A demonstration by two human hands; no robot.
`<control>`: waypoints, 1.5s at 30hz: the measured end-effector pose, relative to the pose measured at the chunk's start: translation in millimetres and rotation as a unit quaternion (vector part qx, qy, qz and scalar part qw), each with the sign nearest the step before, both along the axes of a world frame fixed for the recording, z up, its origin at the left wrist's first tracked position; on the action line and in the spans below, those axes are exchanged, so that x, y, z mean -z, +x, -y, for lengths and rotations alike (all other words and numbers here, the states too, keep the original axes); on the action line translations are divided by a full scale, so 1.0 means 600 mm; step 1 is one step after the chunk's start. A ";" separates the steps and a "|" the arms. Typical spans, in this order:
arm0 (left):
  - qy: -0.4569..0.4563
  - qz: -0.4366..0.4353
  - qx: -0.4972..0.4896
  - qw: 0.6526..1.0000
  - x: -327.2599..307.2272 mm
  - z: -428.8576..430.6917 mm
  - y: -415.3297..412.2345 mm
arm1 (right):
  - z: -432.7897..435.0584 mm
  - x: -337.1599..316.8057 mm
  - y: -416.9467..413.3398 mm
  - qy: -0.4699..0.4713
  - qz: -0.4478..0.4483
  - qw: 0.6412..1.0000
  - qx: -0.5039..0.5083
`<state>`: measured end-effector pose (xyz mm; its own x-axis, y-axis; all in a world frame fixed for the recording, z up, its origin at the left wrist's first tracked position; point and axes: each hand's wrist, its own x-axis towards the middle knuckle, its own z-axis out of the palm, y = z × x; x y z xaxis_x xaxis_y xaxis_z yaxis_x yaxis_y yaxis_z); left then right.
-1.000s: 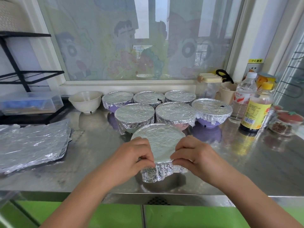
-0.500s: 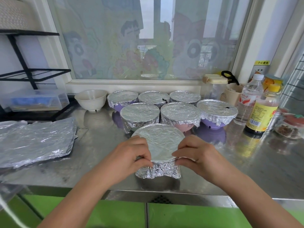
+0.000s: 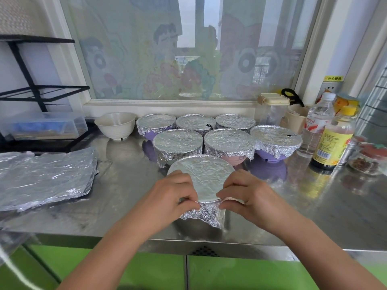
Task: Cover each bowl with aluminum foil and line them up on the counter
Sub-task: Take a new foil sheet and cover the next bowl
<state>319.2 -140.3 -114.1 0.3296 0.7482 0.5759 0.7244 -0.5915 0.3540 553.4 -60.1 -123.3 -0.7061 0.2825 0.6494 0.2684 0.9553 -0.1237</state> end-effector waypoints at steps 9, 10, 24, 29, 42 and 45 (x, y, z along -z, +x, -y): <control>0.016 -0.013 -0.005 1.000 0.005 -0.005 0.029 | 0.005 0.001 -0.015 0.018 0.000 1.000 0.007; 0.014 -0.009 -0.006 1.000 0.004 -0.006 0.029 | 0.005 0.002 -0.017 0.017 0.003 1.000 0.005; -0.008 0.017 -0.014 1.000 0.003 -0.004 0.019 | -0.008 -0.002 -0.004 0.010 -0.007 1.000 0.018; 0.027 -0.010 -0.027 0.999 0.004 -0.011 0.039 | 0.003 0.002 -0.015 0.012 0.004 1.000 0.013; 0.045 -0.003 -0.087 0.995 0.007 -0.007 0.030 | -0.013 -0.012 -0.004 0.048 0.033 0.997 0.044; 0.044 -0.016 -0.088 0.995 0.006 -0.008 0.037 | -0.009 -0.012 -0.013 0.055 0.036 0.997 0.035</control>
<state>341.2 -135.5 -117.8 0.2168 0.7435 0.6325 0.8295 -0.4820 0.2822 545.6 -54.6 -116.2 -0.7336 0.2623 0.6269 0.3389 0.9408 0.0030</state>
